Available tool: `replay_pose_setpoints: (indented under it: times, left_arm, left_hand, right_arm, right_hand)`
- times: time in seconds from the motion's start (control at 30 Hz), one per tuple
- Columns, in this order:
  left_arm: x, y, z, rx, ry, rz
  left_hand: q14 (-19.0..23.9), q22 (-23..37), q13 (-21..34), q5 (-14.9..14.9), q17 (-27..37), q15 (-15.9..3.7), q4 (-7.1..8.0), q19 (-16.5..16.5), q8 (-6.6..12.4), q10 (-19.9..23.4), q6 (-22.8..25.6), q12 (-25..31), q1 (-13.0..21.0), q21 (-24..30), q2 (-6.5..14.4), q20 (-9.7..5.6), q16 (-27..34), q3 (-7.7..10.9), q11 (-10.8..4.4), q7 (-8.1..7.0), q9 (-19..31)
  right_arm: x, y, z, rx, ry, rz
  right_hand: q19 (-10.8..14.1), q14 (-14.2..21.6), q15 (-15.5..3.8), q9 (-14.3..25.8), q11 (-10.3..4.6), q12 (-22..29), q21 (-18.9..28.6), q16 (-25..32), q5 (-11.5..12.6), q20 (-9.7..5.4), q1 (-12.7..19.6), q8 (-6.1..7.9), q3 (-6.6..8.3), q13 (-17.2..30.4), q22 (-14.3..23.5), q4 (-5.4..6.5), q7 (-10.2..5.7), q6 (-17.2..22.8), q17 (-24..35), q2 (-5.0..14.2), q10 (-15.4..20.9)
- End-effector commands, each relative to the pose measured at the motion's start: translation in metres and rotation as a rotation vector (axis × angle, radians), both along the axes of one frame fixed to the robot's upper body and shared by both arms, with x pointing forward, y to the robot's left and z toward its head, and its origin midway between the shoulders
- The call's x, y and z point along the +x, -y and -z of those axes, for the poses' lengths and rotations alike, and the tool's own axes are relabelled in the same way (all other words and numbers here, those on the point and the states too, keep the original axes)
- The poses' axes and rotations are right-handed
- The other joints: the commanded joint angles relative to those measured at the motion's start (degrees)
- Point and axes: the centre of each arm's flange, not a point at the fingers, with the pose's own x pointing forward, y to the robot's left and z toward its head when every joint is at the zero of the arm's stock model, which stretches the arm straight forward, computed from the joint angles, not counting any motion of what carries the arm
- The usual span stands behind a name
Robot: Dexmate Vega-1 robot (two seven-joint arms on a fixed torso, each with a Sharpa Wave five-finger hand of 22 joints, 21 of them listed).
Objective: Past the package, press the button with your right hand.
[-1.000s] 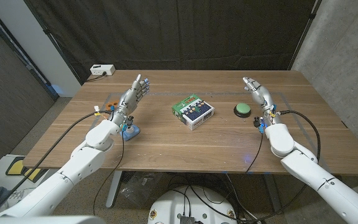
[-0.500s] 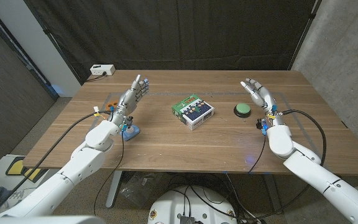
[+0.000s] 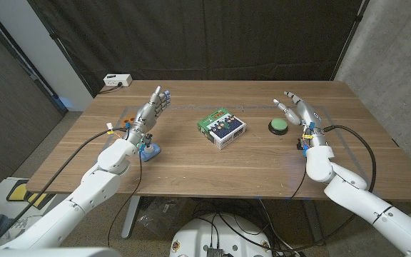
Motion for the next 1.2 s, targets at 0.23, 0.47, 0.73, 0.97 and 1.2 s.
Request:
replay_pose_setpoints:
  times: [0.23, 0.47, 0.73, 0.97, 1.2]
  left_arm:
    - [-0.008, -0.001, 0.003, -0.02, 0.01, -0.001]
    - [-0.011, -0.002, 0.001, -0.016, 0.016, -0.001]
    - [-0.014, -0.002, 0.0, 0.0, 0.01, -0.003]
    - [-0.012, 0.001, -0.001, 0.009, 0.004, 0.004]
    - [-0.012, 0.003, -0.002, 0.017, 0.005, 0.006]
  left_hand:
    - [0.08, 0.06, 0.09, 0.01, 0.06, -0.46, -0.23, 0.04, 0.19, 0.34, 0.71, 0.08, 0.52, -0.22, 0.21, -0.65, -0.2, 0.03, -0.37, -0.23, 0.23]
    - [0.05, 0.06, 0.08, -0.05, 0.06, -0.3, -0.28, -0.02, 0.13, 0.27, 0.81, -0.03, 0.69, -0.27, 0.32, -0.83, -0.26, 0.02, -0.2, -0.1, 0.22]
    - [-0.03, 0.06, 0.08, -0.12, 0.06, -0.26, -0.33, -0.13, 0.05, 0.17, 0.86, -0.15, 0.85, -0.34, 0.45, -0.9, -0.33, -0.01, -0.01, -0.04, 0.23]
    - [-0.16, 0.06, 0.08, -0.19, 0.07, -0.17, -0.35, -0.42, -0.07, -0.02, 0.79, -0.28, 0.98, -0.47, 0.56, -0.73, -0.41, -0.05, 0.05, -0.07, 0.23]
    - [-0.22, 0.06, 0.08, -0.24, 0.07, -0.08, -0.37, -0.48, -0.14, 0.05, 0.8, -0.31, 1.11, -0.49, 0.72, -0.71, -0.44, -0.05, 0.14, -0.11, 0.23]
  right_arm:
    - [-0.005, -0.003, -0.004, -0.162, -0.02, 0.161]
    - [-0.007, -0.006, -0.004, -0.225, -0.066, 0.184]
    - [-0.007, -0.011, -0.002, -0.266, -0.1, 0.177]
    - [-0.007, -0.011, 0.0, -0.301, -0.138, 0.195]
    - [-0.003, -0.013, 0.002, -0.321, -0.191, 0.198]
  right_hand:
    - [-0.9, -0.52, -1.86, 0.22, 0.09, -0.12, -0.87, -0.07, 0.5, -3.81, -0.19, 0.3, -0.11, 0.24, 0.35, 0.09, 0.49, 1.61, 0.24, 0.57, -0.07]
    - [-0.88, -0.39, -1.98, 0.2, 0.18, 0.34, -1.45, 0.09, 0.69, -3.66, 0.02, 0.9, 0.2, 0.22, 0.39, 0.09, 0.06, 3.72, 0.19, 1.37, 1.16]
    - [1.7, 1.93, -2.7, 0.17, -0.13, 0.69, -1.3, 0.77, 0.82, -4.21, 1.28, 0.64, 1.15, 0.2, 0.43, -0.35, 0.09, 4.0, 0.07, 2.99, 2.45]
    - [2.81, 3.1, -2.81, 0.17, 0.08, 0.95, -1.23, 1.04, 0.72, -4.09, 1.42, 0.71, 1.33, 0.2, 0.47, -0.41, 0.26, 4.57, 0.09, 3.36, 3.4]
    - [6.31, 5.96, -3.16, 0.19, -0.07, 1.63, -0.68, 1.55, 0.35, -4.86, 1.34, 0.92, 1.42, 0.2, 0.59, -0.43, 0.72, 6.07, 0.17, 3.8, 6.01]
